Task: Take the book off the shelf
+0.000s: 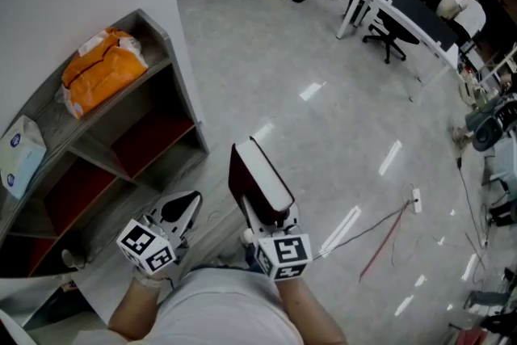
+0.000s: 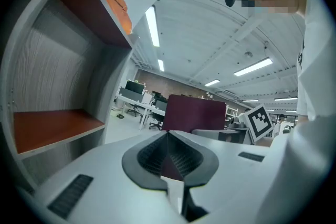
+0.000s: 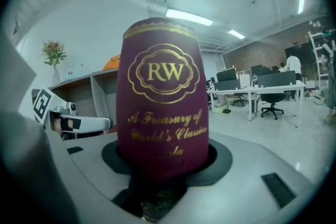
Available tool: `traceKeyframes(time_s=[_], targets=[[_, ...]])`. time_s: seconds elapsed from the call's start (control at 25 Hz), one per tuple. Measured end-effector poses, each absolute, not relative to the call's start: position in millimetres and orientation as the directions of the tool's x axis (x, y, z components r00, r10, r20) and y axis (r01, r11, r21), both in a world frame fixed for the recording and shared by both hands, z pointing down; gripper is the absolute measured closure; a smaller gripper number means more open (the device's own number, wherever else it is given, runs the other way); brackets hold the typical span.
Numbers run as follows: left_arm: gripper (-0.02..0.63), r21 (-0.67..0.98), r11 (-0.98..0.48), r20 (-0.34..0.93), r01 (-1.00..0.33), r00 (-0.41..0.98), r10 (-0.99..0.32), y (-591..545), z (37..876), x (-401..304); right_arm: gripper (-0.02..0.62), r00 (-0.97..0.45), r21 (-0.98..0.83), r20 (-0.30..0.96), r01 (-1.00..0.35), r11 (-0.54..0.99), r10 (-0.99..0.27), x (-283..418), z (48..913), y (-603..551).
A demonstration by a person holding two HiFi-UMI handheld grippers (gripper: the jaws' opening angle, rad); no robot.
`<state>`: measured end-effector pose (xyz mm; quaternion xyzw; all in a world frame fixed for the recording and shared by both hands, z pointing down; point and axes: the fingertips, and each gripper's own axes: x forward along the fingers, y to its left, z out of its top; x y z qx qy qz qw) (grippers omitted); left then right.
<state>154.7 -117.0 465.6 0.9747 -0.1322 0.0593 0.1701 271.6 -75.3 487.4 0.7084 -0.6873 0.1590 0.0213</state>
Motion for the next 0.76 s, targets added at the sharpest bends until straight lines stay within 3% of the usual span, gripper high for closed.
traceKeyframes(time_s=[0.76], targets=[[0.591, 0.318, -0.893, 0.170, -0.319, 0.946, -0.277, -113.8, 467.9, 147.6, 0.365, -0.027, -0.192, 0.263, -0.981, -0.025, -0.964, 270.3, 483.1, -76.1]])
